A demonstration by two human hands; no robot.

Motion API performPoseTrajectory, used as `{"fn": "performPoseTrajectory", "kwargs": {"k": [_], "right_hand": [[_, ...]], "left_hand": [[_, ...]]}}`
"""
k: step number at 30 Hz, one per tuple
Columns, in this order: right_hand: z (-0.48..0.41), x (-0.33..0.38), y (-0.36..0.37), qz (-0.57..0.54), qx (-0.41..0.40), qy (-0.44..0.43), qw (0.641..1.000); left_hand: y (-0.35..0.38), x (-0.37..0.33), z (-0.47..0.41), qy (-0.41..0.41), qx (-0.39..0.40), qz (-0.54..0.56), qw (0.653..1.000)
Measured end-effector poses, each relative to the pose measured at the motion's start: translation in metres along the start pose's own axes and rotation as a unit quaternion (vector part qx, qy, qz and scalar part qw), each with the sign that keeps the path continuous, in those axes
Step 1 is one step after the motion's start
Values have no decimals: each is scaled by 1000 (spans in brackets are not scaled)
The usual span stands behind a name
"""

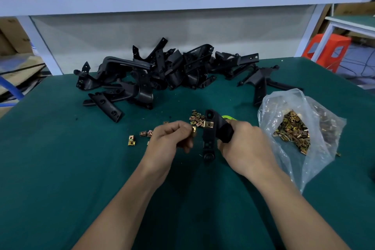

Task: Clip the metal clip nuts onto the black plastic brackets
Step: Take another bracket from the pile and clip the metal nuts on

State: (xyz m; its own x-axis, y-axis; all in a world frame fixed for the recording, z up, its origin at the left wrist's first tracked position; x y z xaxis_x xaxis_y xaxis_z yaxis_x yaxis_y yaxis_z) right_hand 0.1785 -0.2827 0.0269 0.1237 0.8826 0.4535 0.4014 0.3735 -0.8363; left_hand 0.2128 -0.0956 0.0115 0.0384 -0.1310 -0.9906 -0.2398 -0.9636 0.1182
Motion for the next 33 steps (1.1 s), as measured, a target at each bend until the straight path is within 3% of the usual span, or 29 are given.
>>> {"fn": "performPoseTrajectory", "kwargs": {"k": [17,33], "right_hand": [[7,6,4,50,22,3,998],[15,7,12,30,50,86,995]], "left_hand": [[1,-6,15,36,84,-89,992],[-8,-12,10,28,82,-141,986]]}}
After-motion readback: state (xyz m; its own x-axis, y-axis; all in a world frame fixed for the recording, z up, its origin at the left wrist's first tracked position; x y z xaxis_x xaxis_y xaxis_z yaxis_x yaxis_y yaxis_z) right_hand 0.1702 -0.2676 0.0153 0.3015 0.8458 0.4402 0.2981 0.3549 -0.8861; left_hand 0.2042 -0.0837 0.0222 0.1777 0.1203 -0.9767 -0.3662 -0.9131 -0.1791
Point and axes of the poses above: each hand's wrist, its own z-axis away from the middle knuckle, its own y-axis out of the palm, x = y × z, the point moved 8 cm from there along -z, towards the middle knuckle, and after that the axes turned 3 degrees about -x, right-handed, at the moved point
